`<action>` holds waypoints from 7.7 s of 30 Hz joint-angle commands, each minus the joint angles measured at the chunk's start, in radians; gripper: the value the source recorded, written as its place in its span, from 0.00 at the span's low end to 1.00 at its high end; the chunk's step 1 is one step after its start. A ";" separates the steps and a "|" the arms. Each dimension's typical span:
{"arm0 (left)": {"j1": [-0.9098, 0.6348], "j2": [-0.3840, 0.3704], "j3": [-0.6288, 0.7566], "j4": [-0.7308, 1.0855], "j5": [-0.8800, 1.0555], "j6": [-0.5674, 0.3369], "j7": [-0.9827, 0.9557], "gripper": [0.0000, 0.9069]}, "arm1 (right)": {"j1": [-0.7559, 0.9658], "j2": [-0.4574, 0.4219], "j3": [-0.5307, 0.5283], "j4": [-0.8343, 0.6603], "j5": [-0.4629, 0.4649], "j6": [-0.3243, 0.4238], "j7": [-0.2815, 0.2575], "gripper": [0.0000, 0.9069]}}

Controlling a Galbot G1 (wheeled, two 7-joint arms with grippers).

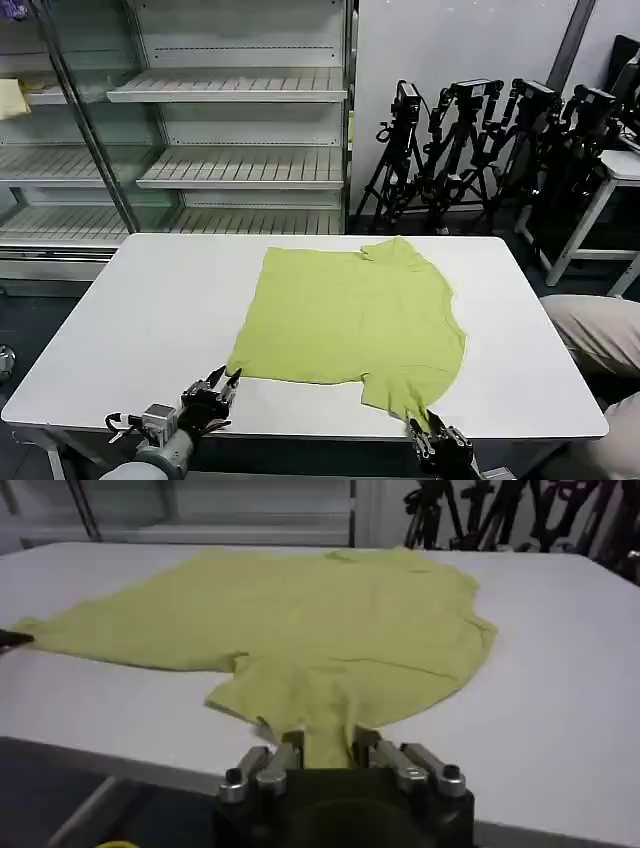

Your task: Fold and organize the clothes.

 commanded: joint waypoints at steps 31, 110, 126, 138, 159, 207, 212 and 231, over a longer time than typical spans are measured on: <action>-0.307 -0.009 0.076 0.151 -0.149 -0.040 -0.017 0.02 | 0.467 -0.021 0.092 -0.125 0.115 -0.108 -0.032 0.00; -0.352 0.020 0.118 0.268 -0.073 0.016 -0.012 0.02 | 0.318 -0.032 0.170 -0.225 0.061 -0.111 -0.086 0.00; -0.350 0.028 0.121 0.272 -0.073 0.016 -0.001 0.02 | 0.357 -0.032 0.163 -0.250 0.083 -0.111 -0.088 0.00; -0.351 0.025 0.122 0.274 -0.064 0.015 0.002 0.02 | 0.367 -0.035 0.172 -0.252 0.082 -0.110 -0.093 0.00; -0.344 0.028 0.118 0.258 -0.063 0.014 0.005 0.01 | 0.397 -0.034 0.195 -0.202 0.029 -0.109 -0.090 1.00; 0.054 0.039 0.018 -0.073 -0.049 0.003 0.004 0.02 | 0.055 -0.017 0.247 -0.003 0.037 -0.109 -0.138 0.00; 0.088 0.049 -0.011 -0.074 -0.048 -0.022 -0.002 0.02 | 0.020 -0.012 0.238 0.018 0.017 -0.108 -0.142 0.00; 0.140 0.082 -0.090 -0.076 -0.080 -0.049 0.012 0.02 | 0.008 -0.016 0.250 0.016 -0.015 -0.092 -0.167 0.00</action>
